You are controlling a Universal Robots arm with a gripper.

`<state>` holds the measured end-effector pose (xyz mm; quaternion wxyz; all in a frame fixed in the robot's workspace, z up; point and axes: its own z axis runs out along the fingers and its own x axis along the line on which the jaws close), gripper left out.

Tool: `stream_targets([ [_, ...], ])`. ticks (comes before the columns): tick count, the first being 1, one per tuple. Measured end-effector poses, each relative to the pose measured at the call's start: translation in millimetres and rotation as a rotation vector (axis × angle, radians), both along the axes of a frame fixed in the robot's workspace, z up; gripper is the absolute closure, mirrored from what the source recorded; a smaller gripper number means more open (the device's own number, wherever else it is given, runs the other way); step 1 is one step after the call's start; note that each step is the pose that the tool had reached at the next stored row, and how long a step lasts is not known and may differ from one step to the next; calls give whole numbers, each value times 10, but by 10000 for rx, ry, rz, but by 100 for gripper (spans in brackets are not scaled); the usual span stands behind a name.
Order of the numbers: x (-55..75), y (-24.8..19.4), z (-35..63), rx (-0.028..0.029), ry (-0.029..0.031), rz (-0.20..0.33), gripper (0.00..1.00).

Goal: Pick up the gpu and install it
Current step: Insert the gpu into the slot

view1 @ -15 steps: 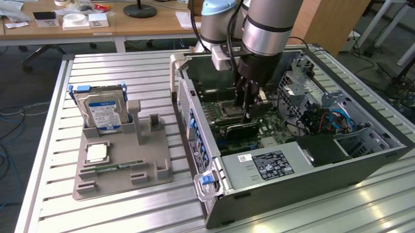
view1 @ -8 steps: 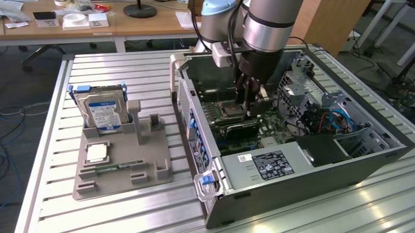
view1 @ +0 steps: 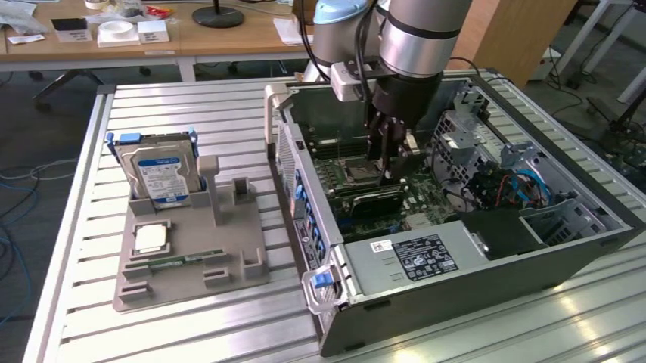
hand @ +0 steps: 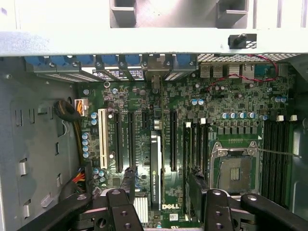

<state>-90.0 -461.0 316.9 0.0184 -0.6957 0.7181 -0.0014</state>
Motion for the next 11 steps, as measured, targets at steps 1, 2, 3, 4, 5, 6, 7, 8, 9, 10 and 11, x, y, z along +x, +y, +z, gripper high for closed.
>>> stream_targets([
  [1, 0, 0, 0, 0, 0, 0, 42],
  [2, 0, 0, 0, 0, 0, 0, 42],
  [3, 0, 0, 0, 0, 0, 0, 42],
  [4, 0, 0, 0, 0, 0, -1, 42],
  [5, 0, 0, 0, 1, 0, 0, 42],
  [6, 0, 0, 3, 0, 0, 0, 42],
  [7, 0, 0, 9, -2, 2, 0, 42],
  [8, 0, 0, 15, -2, 1, 0, 42],
  [9, 0, 0, 23, -1, 0, 0, 42],
  [10, 0, 0, 30, -1, 0, 0, 42],
  [11, 0, 0, 39, -1, 0, -1, 42],
])
